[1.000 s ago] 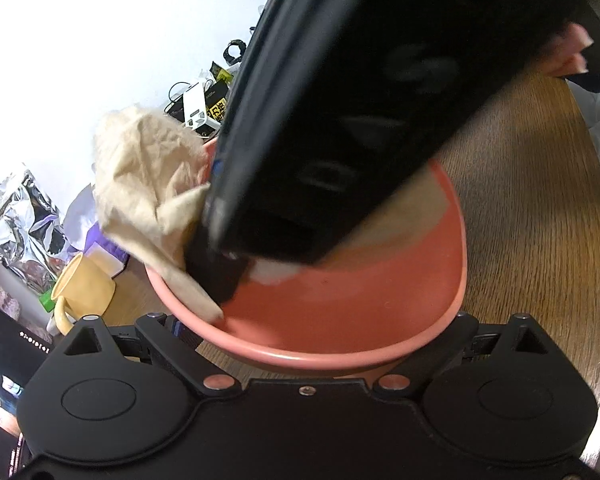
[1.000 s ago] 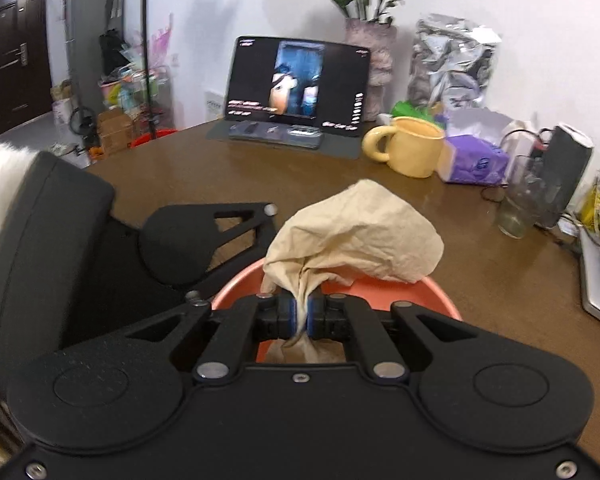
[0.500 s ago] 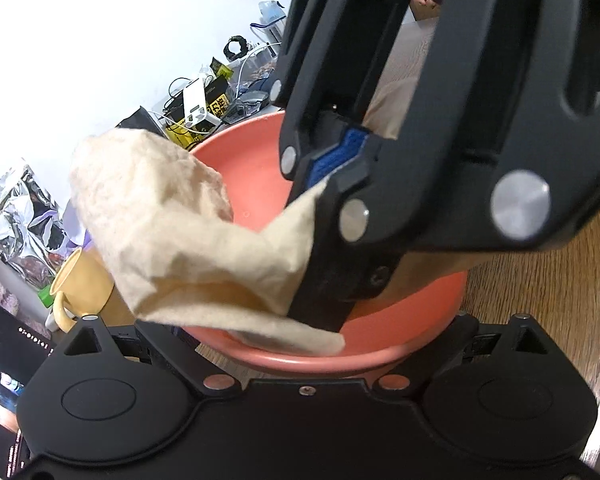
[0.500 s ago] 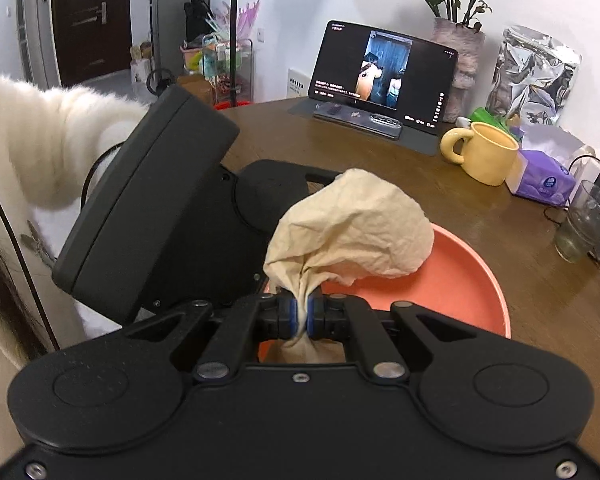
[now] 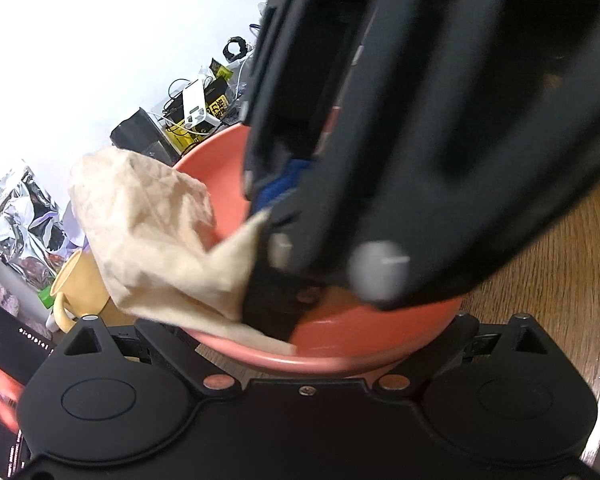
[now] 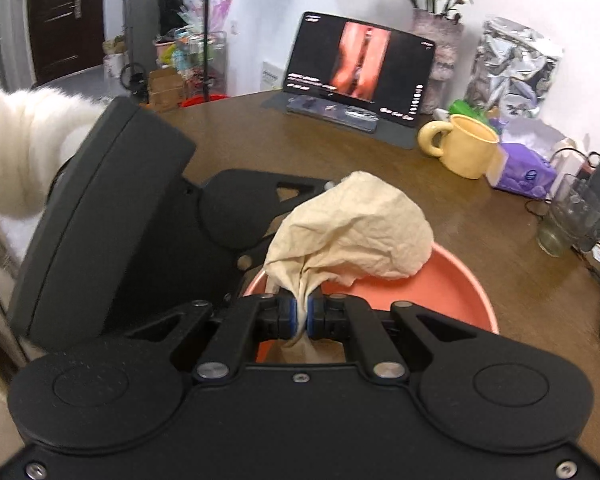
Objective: Clean bowl
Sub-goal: 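Tilt the bowl with the left gripper while the right gripper wipes its inner wall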
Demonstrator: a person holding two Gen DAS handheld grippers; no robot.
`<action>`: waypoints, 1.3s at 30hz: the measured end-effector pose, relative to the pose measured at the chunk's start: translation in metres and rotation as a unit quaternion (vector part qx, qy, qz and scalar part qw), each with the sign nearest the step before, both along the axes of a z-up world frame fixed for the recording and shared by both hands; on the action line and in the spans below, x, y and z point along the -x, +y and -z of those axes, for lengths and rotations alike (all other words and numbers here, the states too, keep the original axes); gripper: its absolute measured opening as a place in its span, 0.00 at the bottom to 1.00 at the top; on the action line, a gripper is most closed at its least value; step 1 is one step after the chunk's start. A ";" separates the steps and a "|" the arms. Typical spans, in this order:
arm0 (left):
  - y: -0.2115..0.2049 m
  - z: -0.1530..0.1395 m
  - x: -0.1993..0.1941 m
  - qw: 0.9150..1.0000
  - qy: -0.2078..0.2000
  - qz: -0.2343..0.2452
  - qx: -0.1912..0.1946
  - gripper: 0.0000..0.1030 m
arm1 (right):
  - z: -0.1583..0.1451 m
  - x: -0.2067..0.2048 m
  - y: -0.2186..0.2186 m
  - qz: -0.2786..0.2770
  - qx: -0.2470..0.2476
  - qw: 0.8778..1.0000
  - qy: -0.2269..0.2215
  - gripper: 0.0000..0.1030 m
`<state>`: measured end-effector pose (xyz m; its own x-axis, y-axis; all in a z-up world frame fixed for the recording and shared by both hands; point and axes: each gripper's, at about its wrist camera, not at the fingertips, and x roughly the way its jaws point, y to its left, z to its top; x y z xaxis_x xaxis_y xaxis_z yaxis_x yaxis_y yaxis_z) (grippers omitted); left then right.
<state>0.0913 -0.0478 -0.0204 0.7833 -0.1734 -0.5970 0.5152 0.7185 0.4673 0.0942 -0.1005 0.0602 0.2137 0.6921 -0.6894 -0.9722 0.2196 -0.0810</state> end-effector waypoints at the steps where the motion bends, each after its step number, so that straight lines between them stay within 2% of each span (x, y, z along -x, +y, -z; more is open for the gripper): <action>1: -0.001 0.000 0.000 1.000 -0.001 0.000 0.000 0.93 | 0.000 0.001 -0.001 -0.006 0.002 1.000 0.002 0.05; 9: -0.002 0.000 -0.002 1.000 0.004 -0.001 0.004 0.93 | 0.005 0.009 -0.001 -0.057 0.067 0.995 -0.036 0.05; 12: 0.011 0.002 -0.004 1.000 0.003 -0.001 0.003 0.93 | 0.008 0.016 -0.002 -0.066 0.087 0.993 -0.047 0.05; 21: 0.018 0.005 0.006 1.000 0.006 -0.001 0.005 0.93 | 0.009 0.015 0.003 -0.054 0.061 0.995 -0.051 0.05; 28: 0.020 0.006 0.012 1.000 0.004 0.001 0.004 0.93 | 0.013 0.019 0.000 -0.069 0.095 0.991 -0.069 0.05; 33: 0.021 0.005 0.012 1.000 0.005 0.000 0.006 0.93 | 0.018 0.029 -0.006 -0.078 0.144 0.981 -0.108 0.05; 37: 0.000 -0.006 -0.001 1.000 0.004 0.004 0.006 0.93 | 0.020 0.030 -0.006 -0.073 0.151 0.979 -0.114 0.05; 39: 0.008 -0.004 0.005 1.000 0.003 0.004 0.006 0.93 | 0.020 0.030 -0.004 -0.071 0.141 0.981 -0.111 0.05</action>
